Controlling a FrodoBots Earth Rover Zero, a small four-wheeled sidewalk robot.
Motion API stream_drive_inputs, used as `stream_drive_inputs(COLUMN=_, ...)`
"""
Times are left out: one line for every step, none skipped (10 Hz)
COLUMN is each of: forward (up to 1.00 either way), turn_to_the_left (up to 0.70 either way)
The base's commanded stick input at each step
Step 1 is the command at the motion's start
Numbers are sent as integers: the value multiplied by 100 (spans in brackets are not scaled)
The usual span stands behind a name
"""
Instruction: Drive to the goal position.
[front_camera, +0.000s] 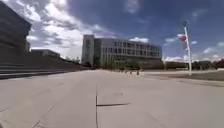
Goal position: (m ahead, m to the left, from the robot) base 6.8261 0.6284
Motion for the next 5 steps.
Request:
stream_drive_inputs(forward=100, turn_to_the_left=-6)
stream_drive_inputs(forward=100, turn_to_the_left=0)
stream_drive_inputs(forward=100, turn_to_the_left=0)
stream_drive_inputs(forward=100, turn_to_the_left=0)
stream_drive_inputs(forward=100, turn_to_the_left=0)
